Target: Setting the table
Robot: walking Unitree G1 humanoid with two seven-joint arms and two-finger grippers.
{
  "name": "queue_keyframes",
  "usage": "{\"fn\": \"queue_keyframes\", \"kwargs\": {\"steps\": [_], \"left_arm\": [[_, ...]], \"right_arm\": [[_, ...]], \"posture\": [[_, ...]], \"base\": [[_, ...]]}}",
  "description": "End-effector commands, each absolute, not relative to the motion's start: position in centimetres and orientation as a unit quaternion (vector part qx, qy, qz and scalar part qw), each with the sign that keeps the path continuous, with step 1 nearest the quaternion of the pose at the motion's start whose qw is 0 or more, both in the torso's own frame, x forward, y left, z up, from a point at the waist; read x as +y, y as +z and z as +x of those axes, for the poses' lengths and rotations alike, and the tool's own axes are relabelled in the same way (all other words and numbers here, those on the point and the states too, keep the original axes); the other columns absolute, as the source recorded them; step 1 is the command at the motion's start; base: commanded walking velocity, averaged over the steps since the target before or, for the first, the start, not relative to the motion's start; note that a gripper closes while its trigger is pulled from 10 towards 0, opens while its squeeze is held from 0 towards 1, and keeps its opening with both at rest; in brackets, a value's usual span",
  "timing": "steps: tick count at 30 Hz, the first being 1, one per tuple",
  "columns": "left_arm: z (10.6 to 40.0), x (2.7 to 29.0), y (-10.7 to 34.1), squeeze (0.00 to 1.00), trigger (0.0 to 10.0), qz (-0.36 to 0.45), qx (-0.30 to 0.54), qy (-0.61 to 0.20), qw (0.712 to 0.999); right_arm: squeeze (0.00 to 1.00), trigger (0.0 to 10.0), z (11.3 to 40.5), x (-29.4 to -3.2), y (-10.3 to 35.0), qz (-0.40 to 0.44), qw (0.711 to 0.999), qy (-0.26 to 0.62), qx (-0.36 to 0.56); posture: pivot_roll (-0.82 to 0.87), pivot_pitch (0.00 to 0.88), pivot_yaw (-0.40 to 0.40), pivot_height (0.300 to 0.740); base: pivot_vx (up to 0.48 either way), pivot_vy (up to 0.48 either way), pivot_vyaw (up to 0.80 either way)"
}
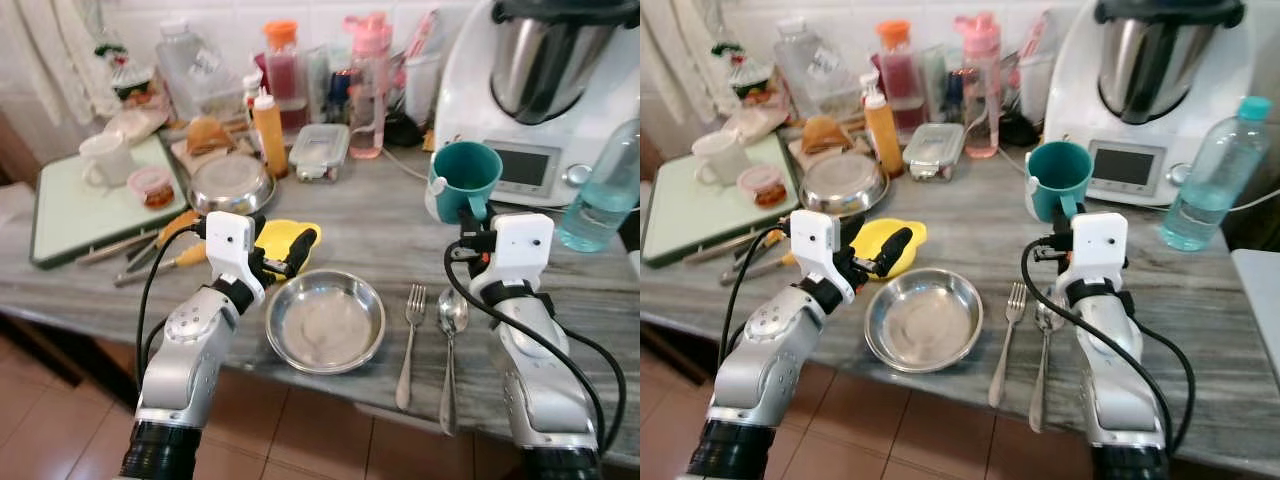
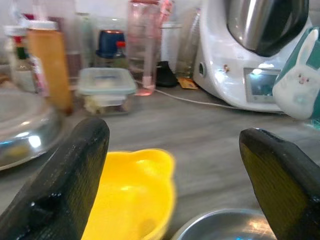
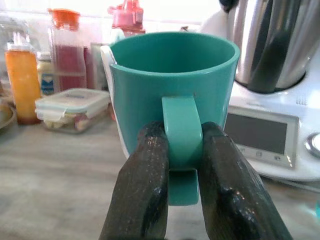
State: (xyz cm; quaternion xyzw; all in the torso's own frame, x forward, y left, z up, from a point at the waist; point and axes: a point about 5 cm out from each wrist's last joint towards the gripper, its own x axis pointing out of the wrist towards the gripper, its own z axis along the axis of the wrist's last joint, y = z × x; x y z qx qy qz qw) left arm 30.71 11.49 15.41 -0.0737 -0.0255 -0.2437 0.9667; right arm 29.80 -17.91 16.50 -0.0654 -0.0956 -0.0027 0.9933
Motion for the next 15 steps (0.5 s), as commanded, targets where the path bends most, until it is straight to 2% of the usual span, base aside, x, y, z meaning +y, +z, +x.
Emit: {"fn": "queue_keyframes", "kwargs": {"steps": [1, 15], "left_arm": [[30.70, 12.45, 15.60, 0.00, 10.0, -0.066, -0.027, -0.236, 0.969], [29.94, 11.49, 15.21, 0.00, 10.0, -0.051, -0.011, -0.307, 0.950]], "right_arm": [[0.00, 10.0, 30.10, -16.73, 17.38, -0.061, 0.991, 0.015, -0.115], [0.00, 10.0, 30.44, -16.50, 17.92, -0.055, 0.991, 0.020, -0.116]], "posture": [[-0.06, 0.000, 0.082, 0.740], [-0.06, 0.000, 0.083, 0.740]], "base": [[0.000, 0.000, 0.00], [0.000, 0.000, 0.00]]}}
